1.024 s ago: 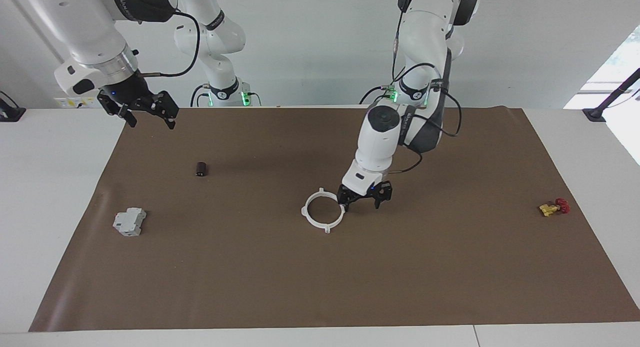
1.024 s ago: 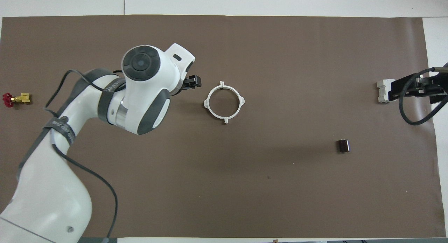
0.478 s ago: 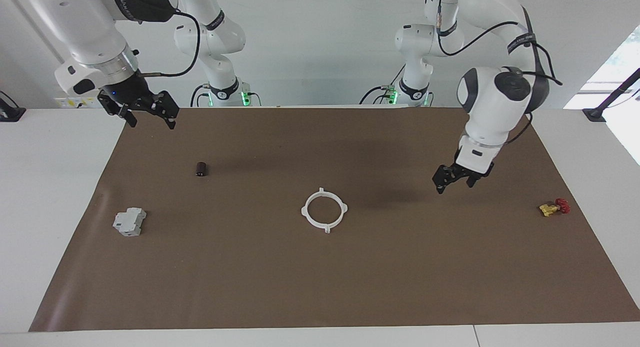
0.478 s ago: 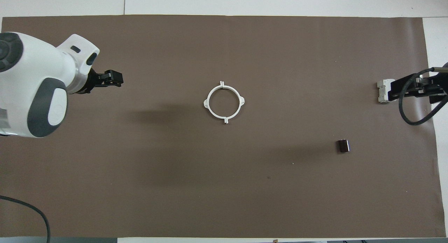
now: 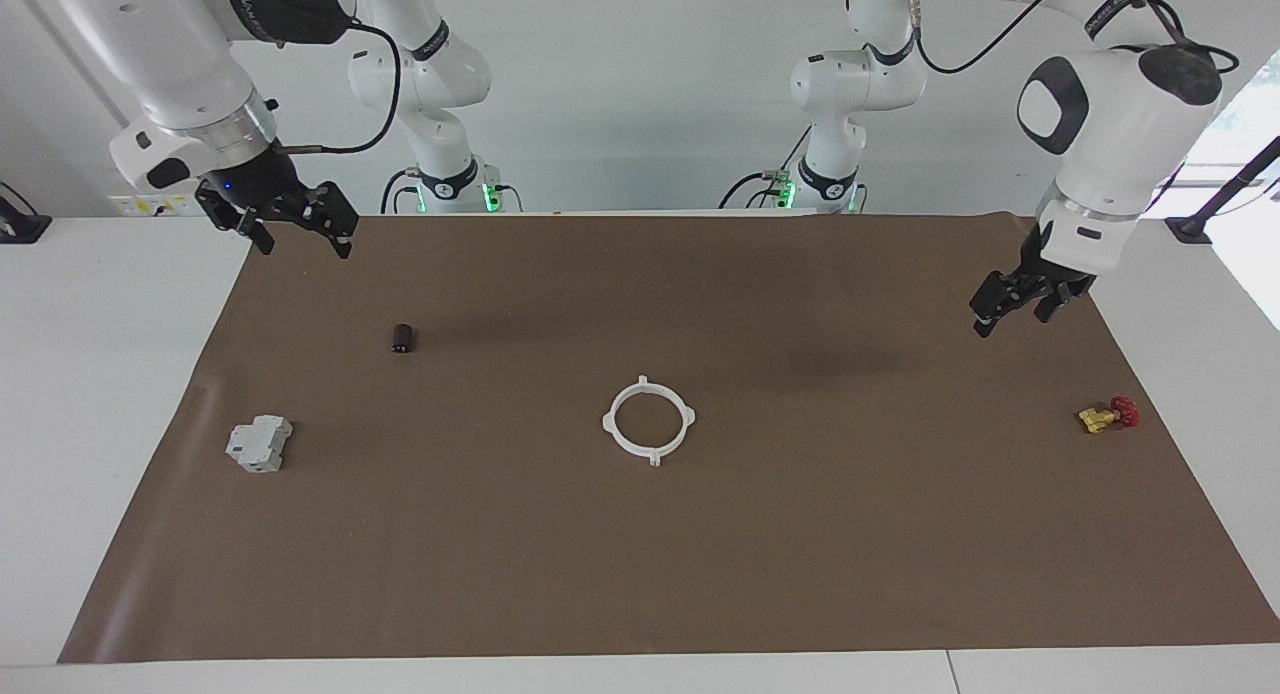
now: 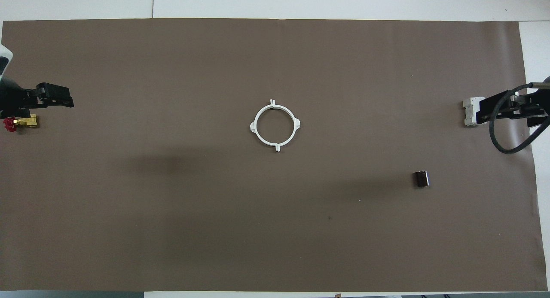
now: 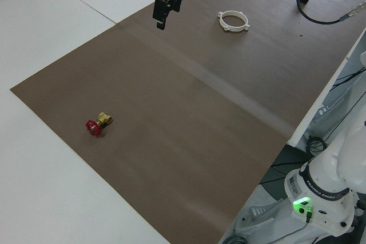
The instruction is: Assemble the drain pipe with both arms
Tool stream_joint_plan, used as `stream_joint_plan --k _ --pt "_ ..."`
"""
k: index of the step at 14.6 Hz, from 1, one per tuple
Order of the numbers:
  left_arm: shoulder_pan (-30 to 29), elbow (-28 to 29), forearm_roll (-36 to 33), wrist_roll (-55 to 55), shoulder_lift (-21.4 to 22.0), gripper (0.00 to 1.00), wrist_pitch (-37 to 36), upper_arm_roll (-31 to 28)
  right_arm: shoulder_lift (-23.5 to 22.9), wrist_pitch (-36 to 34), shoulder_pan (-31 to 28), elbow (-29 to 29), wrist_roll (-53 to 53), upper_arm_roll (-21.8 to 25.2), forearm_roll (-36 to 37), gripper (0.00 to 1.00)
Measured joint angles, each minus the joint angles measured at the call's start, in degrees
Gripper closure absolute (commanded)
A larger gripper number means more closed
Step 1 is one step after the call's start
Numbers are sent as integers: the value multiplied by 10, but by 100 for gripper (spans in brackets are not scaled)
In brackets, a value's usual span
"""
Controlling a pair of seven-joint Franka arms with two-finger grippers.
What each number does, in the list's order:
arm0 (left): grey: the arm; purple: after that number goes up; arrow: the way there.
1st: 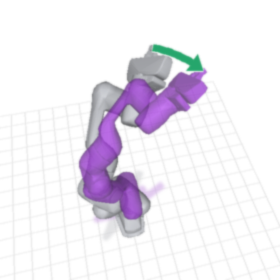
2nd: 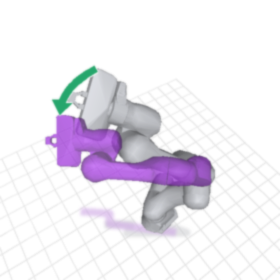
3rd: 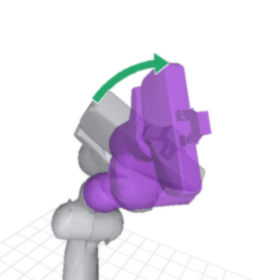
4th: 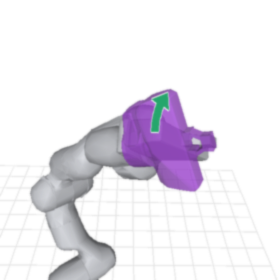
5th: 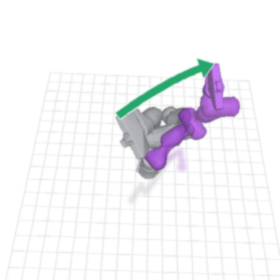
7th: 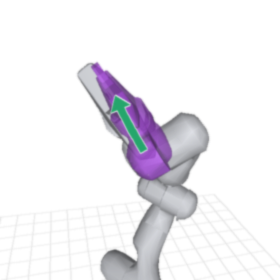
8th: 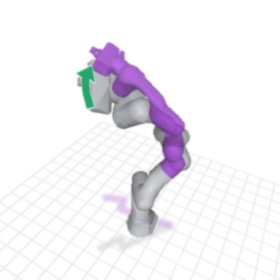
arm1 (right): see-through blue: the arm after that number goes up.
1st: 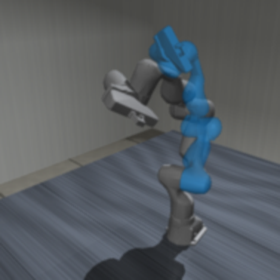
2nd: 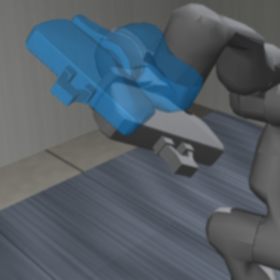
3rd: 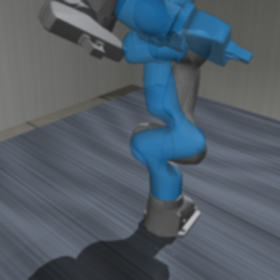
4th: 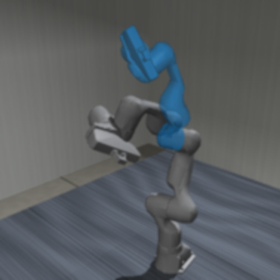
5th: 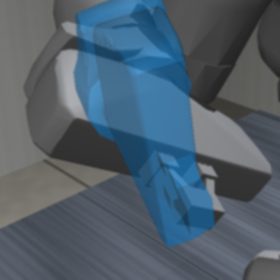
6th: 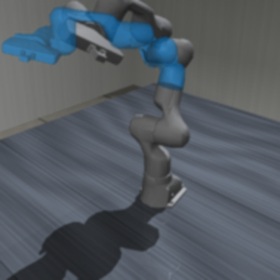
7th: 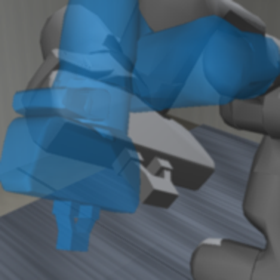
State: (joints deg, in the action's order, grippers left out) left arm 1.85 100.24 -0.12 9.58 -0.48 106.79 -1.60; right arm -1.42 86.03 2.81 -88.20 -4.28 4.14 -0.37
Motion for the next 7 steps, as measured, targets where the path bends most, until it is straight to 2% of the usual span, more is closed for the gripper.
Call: stream_joint_plan --k 7 --pt "-26 -117 26 -58 -14 0 -158 -1 0 0 0 0 0 0 0 0"
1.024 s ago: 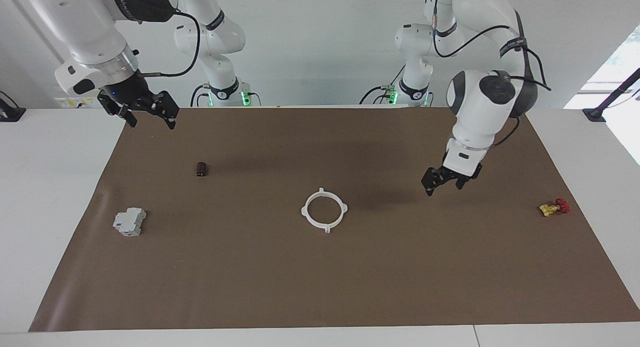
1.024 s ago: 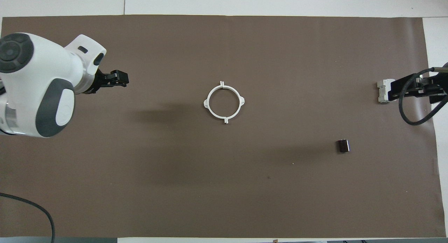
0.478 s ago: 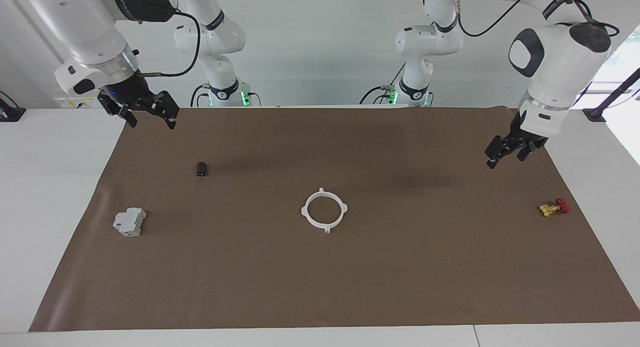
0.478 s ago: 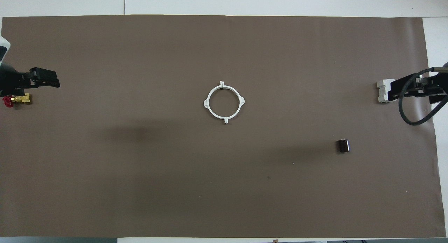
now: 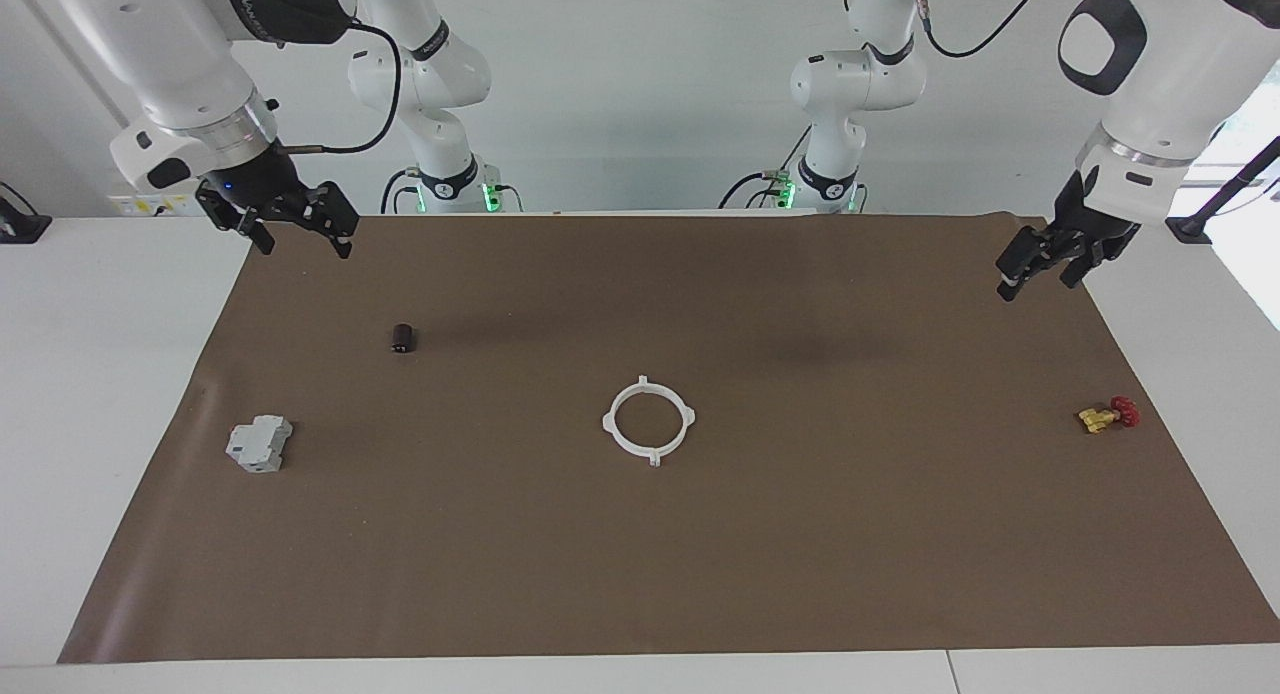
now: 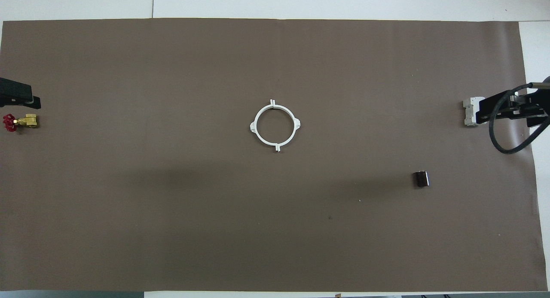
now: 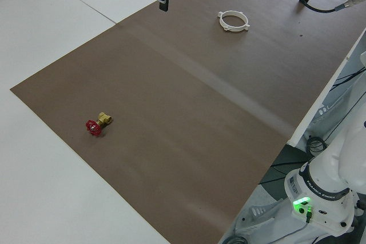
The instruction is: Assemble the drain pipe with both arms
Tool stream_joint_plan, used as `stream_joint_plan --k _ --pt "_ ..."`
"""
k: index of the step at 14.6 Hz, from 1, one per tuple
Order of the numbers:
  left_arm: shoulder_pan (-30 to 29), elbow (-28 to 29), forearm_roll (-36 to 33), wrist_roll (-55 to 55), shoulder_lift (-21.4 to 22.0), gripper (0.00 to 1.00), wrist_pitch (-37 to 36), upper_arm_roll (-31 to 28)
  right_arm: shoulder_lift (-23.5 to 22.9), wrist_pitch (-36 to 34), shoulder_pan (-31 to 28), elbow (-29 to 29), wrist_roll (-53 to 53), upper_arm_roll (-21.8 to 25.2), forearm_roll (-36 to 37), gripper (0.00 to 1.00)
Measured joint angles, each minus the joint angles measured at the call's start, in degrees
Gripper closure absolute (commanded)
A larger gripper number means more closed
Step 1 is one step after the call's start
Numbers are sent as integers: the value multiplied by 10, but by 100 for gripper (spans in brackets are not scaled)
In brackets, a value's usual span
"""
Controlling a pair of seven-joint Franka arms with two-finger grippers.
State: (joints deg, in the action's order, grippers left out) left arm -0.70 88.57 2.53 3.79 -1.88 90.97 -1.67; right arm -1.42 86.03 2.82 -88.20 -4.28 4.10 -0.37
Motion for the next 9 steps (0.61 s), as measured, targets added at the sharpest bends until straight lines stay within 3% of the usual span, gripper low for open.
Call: stream_joint_plan --k 9 --pt "0 -4 0 -38 1 0 -44 2 0 0 0 0 0 0 0 0"
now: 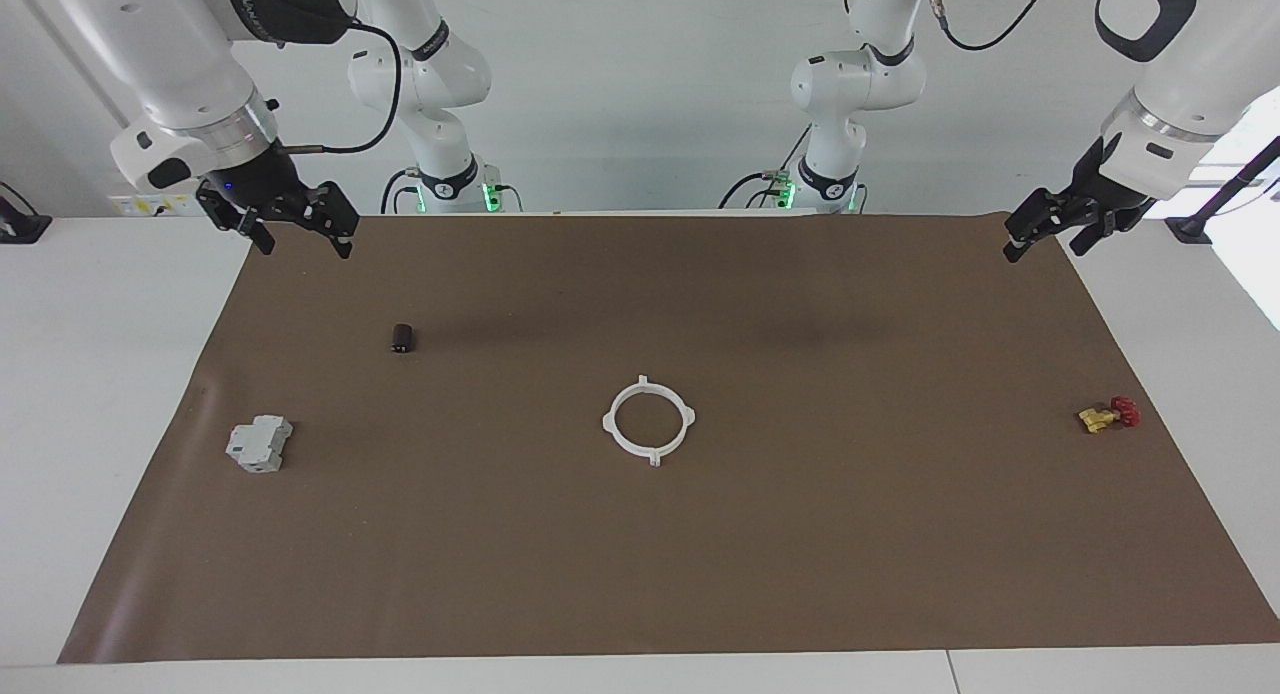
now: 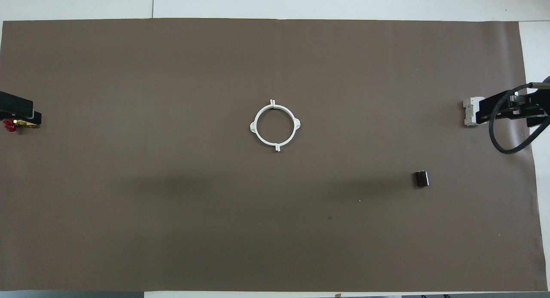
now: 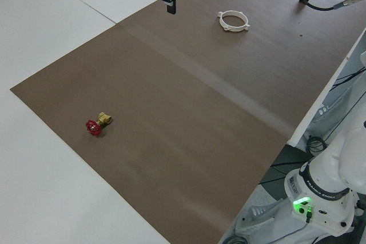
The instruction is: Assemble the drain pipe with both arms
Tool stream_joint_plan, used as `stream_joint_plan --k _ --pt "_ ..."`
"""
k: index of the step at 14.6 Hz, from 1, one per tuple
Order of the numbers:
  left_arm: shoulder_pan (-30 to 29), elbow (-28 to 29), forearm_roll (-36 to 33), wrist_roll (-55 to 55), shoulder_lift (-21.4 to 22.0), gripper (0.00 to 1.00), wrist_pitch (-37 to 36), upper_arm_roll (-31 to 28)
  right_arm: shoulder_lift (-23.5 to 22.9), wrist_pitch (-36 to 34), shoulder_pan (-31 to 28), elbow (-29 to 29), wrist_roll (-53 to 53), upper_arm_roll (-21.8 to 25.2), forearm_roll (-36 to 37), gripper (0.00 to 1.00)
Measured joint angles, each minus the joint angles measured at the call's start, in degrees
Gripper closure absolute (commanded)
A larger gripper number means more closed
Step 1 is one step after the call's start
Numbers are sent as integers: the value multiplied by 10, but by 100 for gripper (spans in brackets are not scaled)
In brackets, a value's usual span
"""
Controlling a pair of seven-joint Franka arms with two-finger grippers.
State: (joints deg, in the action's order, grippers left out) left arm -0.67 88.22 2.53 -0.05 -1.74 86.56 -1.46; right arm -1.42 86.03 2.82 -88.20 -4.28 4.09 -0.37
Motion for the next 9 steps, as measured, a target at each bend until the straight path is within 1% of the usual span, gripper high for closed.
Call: stream_joint_plan --k 3,9 --pt "2 4 -1 0 4 0 -2 1 0 0 0 0 0 0 0 0" --pt "3 6 -28 -5 7 0 2 4 0 0 0 0 0 0 0 0"
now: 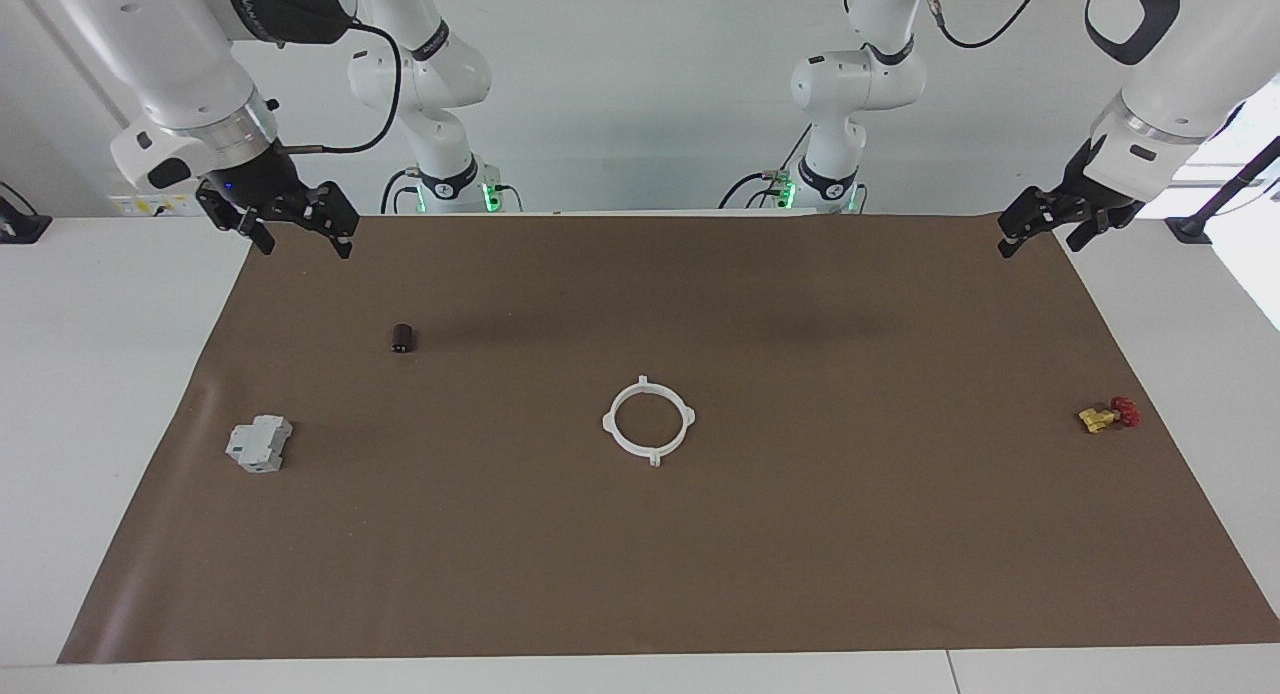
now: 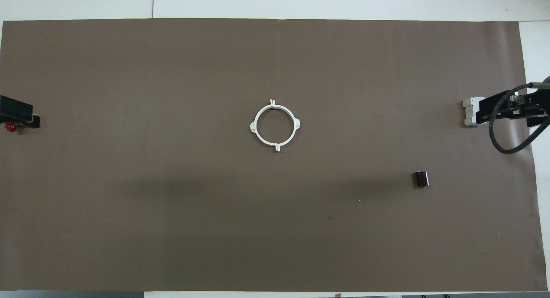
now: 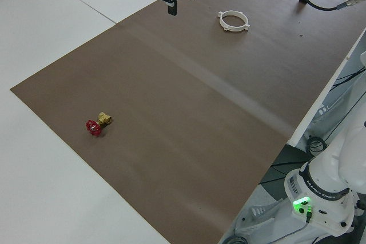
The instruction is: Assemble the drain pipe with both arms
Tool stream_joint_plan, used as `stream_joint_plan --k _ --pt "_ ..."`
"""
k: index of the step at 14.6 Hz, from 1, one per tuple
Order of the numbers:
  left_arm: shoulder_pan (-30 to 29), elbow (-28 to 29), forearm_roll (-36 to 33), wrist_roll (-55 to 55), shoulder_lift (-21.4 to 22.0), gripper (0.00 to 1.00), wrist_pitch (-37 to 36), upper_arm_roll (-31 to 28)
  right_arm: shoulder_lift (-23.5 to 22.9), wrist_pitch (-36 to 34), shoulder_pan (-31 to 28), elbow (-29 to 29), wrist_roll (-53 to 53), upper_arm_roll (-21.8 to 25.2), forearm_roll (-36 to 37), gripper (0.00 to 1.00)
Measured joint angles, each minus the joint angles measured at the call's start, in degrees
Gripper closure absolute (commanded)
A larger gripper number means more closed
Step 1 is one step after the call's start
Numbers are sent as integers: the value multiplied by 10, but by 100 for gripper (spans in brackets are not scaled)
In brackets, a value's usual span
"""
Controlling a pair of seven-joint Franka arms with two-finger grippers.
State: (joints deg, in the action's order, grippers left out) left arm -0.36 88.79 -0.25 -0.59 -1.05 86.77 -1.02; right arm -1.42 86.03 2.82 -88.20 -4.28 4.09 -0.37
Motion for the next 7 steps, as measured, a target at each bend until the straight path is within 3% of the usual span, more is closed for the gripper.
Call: stream_joint_plan --k 7 --pt "0 0 -2 -6 3 0 6 2 0 0 0 0 0 0 0 0"
